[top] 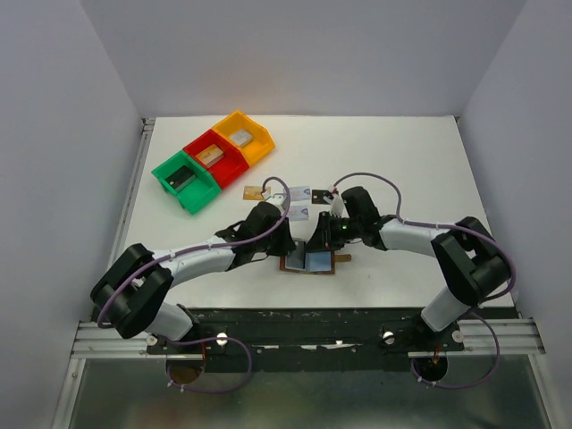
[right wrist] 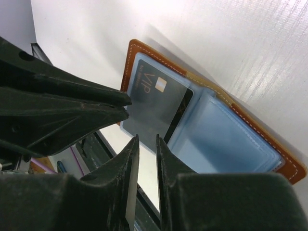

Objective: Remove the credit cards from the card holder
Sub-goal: Remove the credit card from the card holder.

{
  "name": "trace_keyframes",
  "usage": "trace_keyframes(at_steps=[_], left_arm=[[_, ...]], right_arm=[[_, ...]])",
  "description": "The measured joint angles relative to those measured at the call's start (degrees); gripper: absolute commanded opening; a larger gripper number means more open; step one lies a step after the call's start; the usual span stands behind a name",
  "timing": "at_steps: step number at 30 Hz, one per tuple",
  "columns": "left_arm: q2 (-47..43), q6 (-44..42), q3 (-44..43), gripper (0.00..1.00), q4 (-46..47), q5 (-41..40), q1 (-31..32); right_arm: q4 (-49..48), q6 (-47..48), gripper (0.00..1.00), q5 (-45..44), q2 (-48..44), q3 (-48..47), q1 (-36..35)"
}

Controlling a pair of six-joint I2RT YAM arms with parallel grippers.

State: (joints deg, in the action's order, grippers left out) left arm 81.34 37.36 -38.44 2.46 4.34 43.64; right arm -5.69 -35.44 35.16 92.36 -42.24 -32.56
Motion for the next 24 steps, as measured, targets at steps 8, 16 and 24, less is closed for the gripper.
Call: trace_keyframes(at_steps=[8, 16, 24], left_arm=[[2.6, 0.2, 0.9, 0.24, 0.7, -1.0, 0.0], [4.0, 1.2, 2.1, 0.24, 2.3, -1.4, 0.0], [4.0, 1.7, 2.6, 0.24, 3.2, -1.8, 0.0]], right_arm=[[-2.3, -0.6, 0.28, 0.6, 4.2, 0.0, 0.0], [-3.4, -0.6, 0.31, 0.8, 6.4, 0.2, 0.0], [-4.3, -0.7, 0.33, 1.4, 7.4, 0.2, 0.0]])
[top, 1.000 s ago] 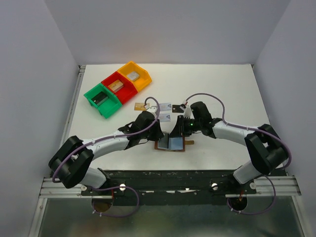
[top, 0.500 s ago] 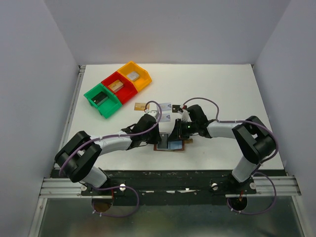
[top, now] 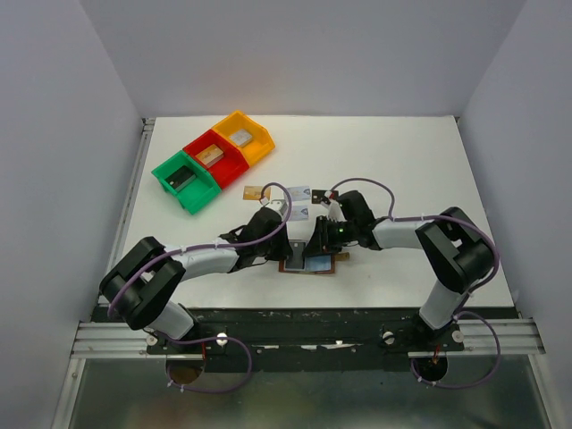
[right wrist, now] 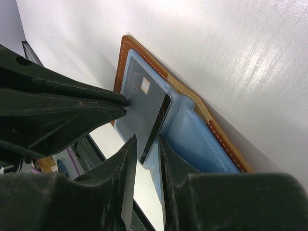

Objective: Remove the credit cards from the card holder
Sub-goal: Remove the credit card from the card holder.

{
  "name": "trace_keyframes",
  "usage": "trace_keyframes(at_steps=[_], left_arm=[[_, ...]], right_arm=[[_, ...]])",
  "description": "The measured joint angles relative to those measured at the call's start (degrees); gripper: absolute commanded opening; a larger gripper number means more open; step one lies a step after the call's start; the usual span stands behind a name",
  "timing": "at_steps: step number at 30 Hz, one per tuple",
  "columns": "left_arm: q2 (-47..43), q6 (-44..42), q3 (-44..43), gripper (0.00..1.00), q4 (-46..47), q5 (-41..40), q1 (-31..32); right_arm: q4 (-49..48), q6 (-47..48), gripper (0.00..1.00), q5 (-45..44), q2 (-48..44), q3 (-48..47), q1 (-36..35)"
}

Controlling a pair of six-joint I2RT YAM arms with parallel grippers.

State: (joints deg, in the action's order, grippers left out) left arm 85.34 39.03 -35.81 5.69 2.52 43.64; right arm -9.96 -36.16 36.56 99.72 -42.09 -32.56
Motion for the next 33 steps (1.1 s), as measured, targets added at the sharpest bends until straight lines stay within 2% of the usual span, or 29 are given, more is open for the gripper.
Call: trace_keyframes(at_steps=[10, 20, 33], left_arm=[[-1.7, 0.0, 1.0, 0.28, -0.9, -0.7, 0.0], [-2.6, 0.1, 1.2, 0.27, -2.6, -2.5, 0.0], [-1.4, 0.3, 1.3, 0.26, -2.1, -3.0, 0.0]], right_arm=[[-1.3, -0.5, 0.34, 1.0, 1.3, -0.1, 0.0], [-1.5, -0.9, 0.41, 1.7, 1.9, -0.7, 0.0], [-3.1, -2.4, 0.43, 2.9, 3.3, -1.0, 0.1]])
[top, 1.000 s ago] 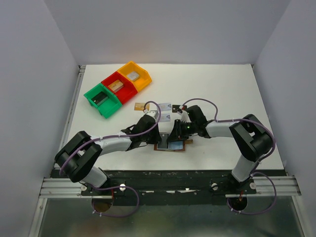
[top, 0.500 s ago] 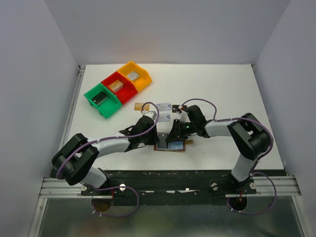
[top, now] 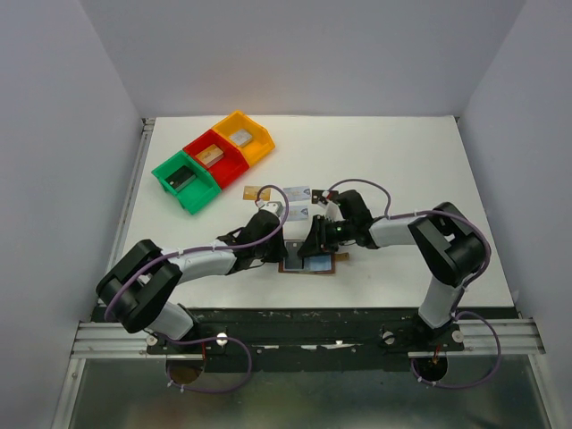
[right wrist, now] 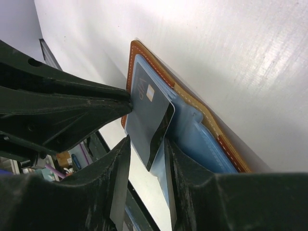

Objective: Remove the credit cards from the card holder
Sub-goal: Remove the credit card from the card holder.

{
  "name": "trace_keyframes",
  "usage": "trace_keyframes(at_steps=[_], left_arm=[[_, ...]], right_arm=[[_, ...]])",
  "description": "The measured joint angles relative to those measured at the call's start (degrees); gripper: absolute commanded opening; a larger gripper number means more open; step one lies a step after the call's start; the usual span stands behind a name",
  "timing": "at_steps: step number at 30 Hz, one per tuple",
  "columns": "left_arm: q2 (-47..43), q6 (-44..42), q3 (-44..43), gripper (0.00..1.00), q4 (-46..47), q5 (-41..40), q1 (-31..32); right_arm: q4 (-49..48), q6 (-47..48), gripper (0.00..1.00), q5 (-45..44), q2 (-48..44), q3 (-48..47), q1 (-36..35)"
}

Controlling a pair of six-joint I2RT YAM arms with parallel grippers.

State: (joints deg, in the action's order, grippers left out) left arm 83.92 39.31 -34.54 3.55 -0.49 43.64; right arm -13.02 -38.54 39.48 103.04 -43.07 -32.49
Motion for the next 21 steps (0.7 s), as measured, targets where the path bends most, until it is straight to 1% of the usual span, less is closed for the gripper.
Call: trace_keyframes(at_steps=[9, 16, 21], left_arm=[[0.0, 0.6, 0.4, 0.26, 1.0, 0.0, 0.0], [0.0, 0.8, 0.7, 0.29, 1.6, 0.0, 0.0], [0.0, 0.8, 1.1, 0.3, 2.3, 0.0, 0.0]], right_arm=[[-5.3, -2.7, 0.43, 2.4, 1.2, 1.1, 0.0], [-9.0, -4.7, 0.48, 6.1, 3.3, 1.1, 0.7], [-11.4, -5.9, 0.48, 8.4, 4.6, 1.1, 1.0]])
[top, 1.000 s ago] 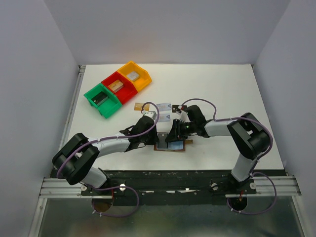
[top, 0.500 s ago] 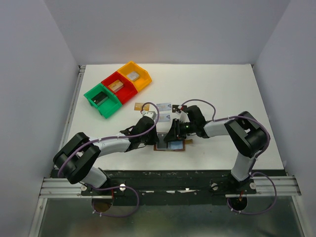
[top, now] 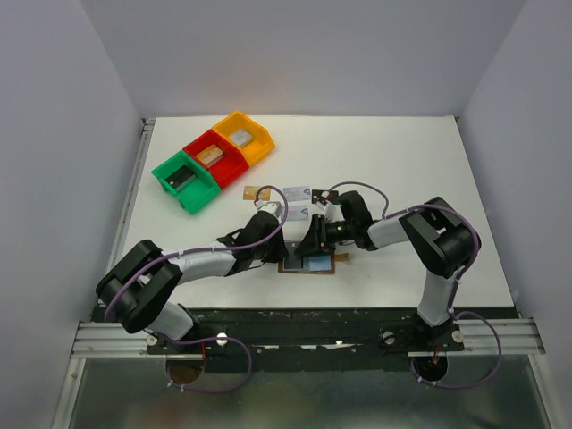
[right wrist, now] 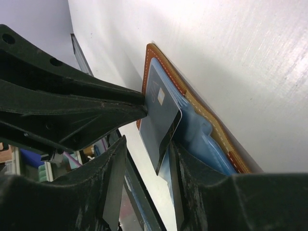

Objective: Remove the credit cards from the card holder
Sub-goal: Remove the credit card from the card holder.

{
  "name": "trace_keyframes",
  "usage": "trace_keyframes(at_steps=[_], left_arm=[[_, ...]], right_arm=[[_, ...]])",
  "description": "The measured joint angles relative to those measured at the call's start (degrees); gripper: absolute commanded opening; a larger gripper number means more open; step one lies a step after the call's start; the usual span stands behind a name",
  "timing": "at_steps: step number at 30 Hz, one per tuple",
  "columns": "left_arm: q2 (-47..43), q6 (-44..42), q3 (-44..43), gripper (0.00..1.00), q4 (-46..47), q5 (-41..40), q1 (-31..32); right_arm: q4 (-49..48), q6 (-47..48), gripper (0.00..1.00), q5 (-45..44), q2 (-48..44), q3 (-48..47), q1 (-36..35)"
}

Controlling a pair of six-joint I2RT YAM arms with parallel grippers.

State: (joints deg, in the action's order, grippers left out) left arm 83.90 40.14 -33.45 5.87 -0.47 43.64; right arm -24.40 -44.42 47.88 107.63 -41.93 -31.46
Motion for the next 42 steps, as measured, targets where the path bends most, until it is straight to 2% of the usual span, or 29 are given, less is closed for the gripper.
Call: trace_keyframes(at_steps=[5, 11, 20, 34, 42], left_arm=[[-0.5, 0.2, 0.4, 0.38, 0.3, 0.0, 0.0], [-3.8, 0.4, 2.1, 0.38, -1.0, -0.5, 0.0], [-7.6, 0.7, 2.9, 0.31, -2.7, -2.6, 0.0], [-2.2, 0.7, 1.5, 0.2, -0.9, -2.4, 0.0], [-1.7, 0.9, 1.5, 0.19, 0.1, -1.9, 0.0]], right_arm=[[-2.6, -1.8, 0.48, 1.6, 1.4, 0.0, 0.2], [-3.0, -2.1, 0.47, 1.6, 1.5, 0.0, -0.5], [-2.8, -1.9, 0.47, 1.6, 1.5, 0.0, -0.5], [-2.7, -1.8, 0.48, 2.3, 1.5, 0.0, -0.5], [-2.5, -2.3, 0.46, 2.4, 2.1, -0.8, -1.4]])
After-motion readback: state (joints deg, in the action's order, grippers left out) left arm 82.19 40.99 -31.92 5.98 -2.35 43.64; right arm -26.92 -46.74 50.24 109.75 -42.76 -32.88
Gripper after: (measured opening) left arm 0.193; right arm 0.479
